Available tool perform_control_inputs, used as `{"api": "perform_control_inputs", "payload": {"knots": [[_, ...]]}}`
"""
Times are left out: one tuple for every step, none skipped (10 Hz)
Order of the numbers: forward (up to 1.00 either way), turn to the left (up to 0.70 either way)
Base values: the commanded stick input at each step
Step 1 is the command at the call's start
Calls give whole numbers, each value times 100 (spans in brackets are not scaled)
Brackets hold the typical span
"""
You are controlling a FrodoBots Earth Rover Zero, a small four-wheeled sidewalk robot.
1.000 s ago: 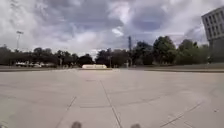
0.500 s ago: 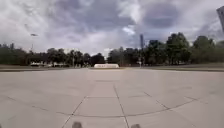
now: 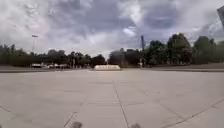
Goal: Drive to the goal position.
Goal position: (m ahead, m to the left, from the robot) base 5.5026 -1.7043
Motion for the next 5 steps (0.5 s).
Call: {"api": "perform_control_inputs", "payload": {"knots": [[70, 0], [70, 0], [70, 0], [70, 0], [70, 0]]}}
